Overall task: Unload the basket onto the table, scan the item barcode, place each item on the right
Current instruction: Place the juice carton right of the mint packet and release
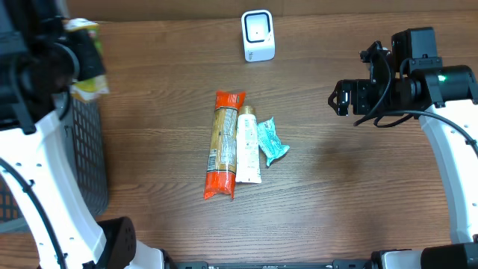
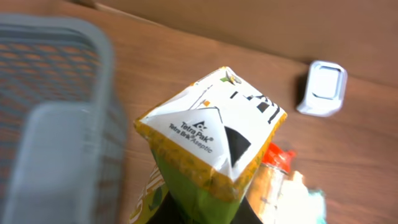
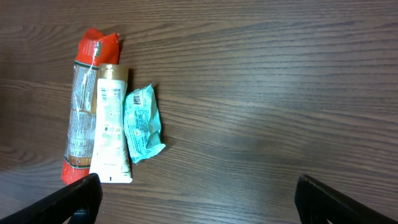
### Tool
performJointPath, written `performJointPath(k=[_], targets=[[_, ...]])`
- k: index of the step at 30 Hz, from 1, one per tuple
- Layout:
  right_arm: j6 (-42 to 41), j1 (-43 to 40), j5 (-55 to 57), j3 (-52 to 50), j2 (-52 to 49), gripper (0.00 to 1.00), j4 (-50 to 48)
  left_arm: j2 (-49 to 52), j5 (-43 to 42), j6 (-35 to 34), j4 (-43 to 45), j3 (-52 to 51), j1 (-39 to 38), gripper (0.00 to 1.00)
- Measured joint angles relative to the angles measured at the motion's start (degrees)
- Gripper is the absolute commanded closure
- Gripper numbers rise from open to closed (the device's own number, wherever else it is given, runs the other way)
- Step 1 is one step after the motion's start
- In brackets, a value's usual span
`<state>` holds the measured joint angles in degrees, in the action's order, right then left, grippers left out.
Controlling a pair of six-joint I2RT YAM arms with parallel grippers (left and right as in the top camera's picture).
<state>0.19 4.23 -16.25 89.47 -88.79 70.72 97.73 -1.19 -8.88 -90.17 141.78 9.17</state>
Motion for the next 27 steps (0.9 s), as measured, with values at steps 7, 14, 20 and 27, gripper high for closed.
performJointPath(k=[7, 14, 20, 27], targets=[[0.0, 0.0, 0.0, 0.0, 0.0, 0.00, 0.4, 3.0, 0.1, -8.9, -3.5, -3.1, -10.8, 0.96], [0.0, 0.0, 0.2, 0.0, 0.0, 0.00, 0.4, 7.9, 0.3, -17.0, 2.1, -14.6, -20.1, 0.96], [0.0, 0.0, 2.3, 0.0, 0.0, 0.00, 0.6, 14.3, 0.3, -28.2, 9.5, -23.4, -29.6, 0.96], [0.0, 0.0, 3.6, 0.0, 0.0, 0.00, 0.8, 21.5, 0.0, -40.6, 14.8, -25.3, -39.3, 0.96]])
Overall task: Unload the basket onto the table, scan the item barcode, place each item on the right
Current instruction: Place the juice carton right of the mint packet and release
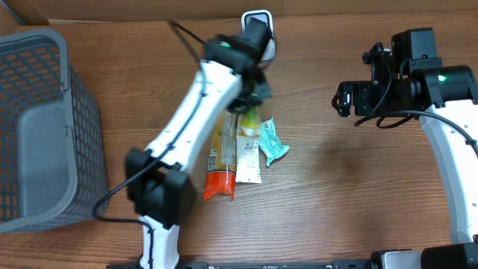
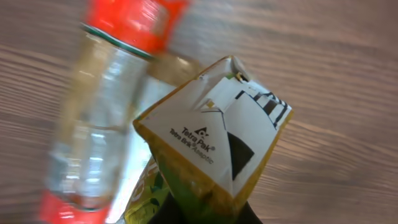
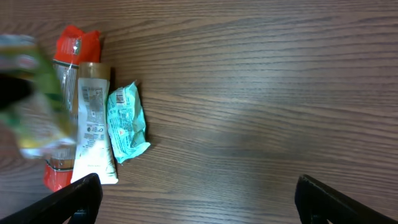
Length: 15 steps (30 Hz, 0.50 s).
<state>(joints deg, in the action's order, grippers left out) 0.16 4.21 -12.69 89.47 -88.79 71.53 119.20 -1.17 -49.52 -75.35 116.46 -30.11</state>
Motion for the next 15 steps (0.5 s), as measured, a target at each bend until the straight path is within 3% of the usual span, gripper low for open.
performJointPath(k=[8, 10, 12, 15], targets=[[0.0, 0.0, 0.1, 0.0, 0.0, 0.00, 0.0, 7.8, -0.3, -12.3, 2.4, 0.0, -6.6, 0.96], [0.0, 0.0, 0.1, 0.0, 0.0, 0.00, 0.0, 9.7, -0.4, -14.7, 3.3, 0.0, -7.0, 0.61], [0.0, 0.0, 0.2, 0.0, 0.0, 0.00, 0.0, 10.9, -0.9, -15.5, 4.0, 0.0, -7.0, 0.02], [0.0, 0.0, 0.2, 0.0, 0.0, 0.00, 0.0, 11.6, -1.7, -14.4, 5.4, 0.0, -7.0, 0.00]])
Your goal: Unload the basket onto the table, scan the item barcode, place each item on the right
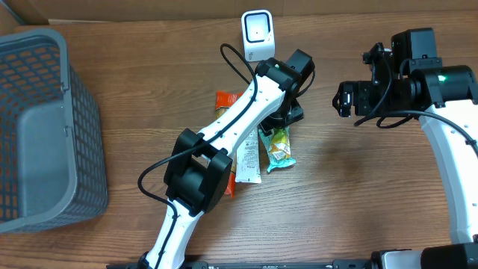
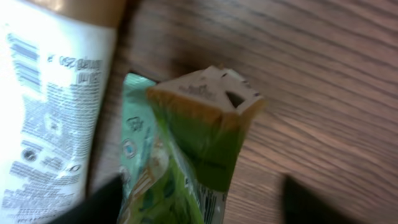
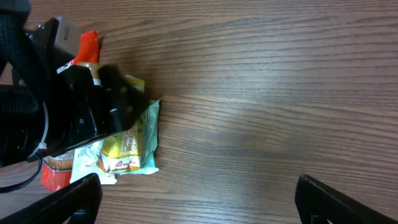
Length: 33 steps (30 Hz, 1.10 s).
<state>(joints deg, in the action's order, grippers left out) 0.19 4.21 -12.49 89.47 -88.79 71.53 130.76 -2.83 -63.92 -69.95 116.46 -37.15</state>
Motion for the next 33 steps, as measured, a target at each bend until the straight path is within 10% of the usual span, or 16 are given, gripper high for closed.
performJointPath(k=[8, 24, 33], targets=[[0.0, 0.0, 0.1, 0.0, 0.0, 0.00, 0.0, 0.1, -0.6, 8.9, -3.0, 7.2, 1.3, 0.00], [0.0, 0.3, -5.8, 0.0, -3.3, 0.00, -0.3, 0.1, 0.0, 21.7, -25.4, 52.9, 16.7, 0.01], [-0.2, 1.9, -6.8, 0.0, -12.6, 0.04, -0.9, -0.1, 0.0, 28.1, -26.6, 56.2, 18.6, 0.00]])
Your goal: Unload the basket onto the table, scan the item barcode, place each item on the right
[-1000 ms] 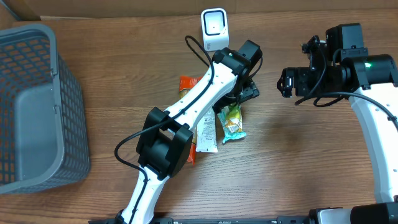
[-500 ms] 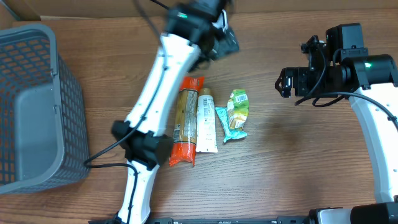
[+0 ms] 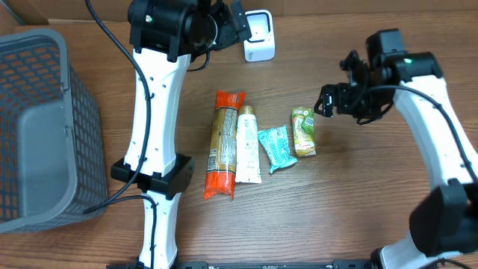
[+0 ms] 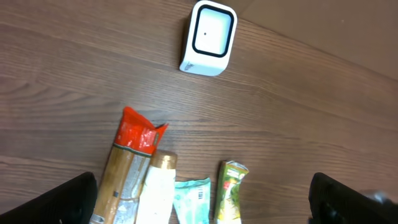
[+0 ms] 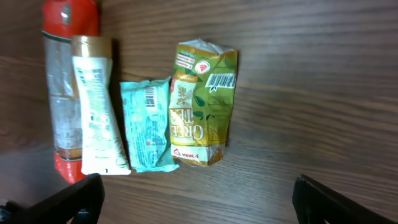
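The green tea carton (image 3: 303,131) lies flat on the table at the right end of a row of items. The right wrist view shows the carton (image 5: 202,102) with its barcode (image 5: 222,81) facing up. The white scanner (image 3: 258,35) stands at the back edge and also appears in the left wrist view (image 4: 208,38). My left gripper (image 3: 228,16) is raised beside the scanner, open and empty (image 4: 202,196). My right gripper (image 3: 331,103) hovers just right of the carton, also open and empty (image 5: 199,202).
Left of the carton lie a teal packet (image 3: 274,146), a cream tube (image 3: 248,144) and a long red-ended pasta packet (image 3: 223,144). A grey mesh basket (image 3: 45,127) stands at the table's left edge. Bare wood shows right of the carton.
My left gripper was low at the teal packet with the carton under it. Now it is high by the scanner, and the carton lies beside the packet. My right gripper has moved left towards the carton.
My left gripper was shut on the carton above the basket at the left. Then it held the carton over the row of items. Then it was down at the teal packet with its fingers apart. Now the carton rests on the table and both grippers are empty.
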### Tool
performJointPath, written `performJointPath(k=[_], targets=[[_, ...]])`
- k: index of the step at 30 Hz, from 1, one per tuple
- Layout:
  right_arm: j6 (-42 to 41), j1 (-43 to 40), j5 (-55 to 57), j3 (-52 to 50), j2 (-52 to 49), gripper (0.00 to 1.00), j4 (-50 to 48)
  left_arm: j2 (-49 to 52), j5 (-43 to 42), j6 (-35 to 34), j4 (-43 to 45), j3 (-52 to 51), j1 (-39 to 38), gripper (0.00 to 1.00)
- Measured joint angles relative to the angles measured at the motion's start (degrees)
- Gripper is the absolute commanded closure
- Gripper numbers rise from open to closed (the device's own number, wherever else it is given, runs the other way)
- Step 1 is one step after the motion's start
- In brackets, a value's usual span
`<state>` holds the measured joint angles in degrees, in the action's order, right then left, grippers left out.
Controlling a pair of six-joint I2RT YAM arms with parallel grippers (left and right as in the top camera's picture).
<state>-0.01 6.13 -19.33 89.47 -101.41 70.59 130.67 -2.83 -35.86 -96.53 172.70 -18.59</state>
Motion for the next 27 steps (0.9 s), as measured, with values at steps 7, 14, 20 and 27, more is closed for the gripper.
performJointPath(k=[7, 14, 20, 27], targets=[[0.0, 1.0, -0.9, 0.0, -5.3, 0.04, 1.1, 0.0, 0.6, 1.8, -0.1, -0.8, 0.0, 0.00], [0.0, 4.8, -1.0, -0.7, -8.9, 0.03, -1.2, 0.0, 2.1, 4.6, -0.1, -0.8, 0.4, 0.01], [0.0, 7.7, 0.4, -7.7, -11.3, 0.04, -7.0, 0.0, 1.6, 10.4, -0.2, -0.8, 4.2, 0.00], [-0.1, 7.4, 0.6, -11.9, -13.1, 0.34, -11.7, 0.0, 1.3, 13.7, -0.2, -0.8, 8.8, 0.00]])
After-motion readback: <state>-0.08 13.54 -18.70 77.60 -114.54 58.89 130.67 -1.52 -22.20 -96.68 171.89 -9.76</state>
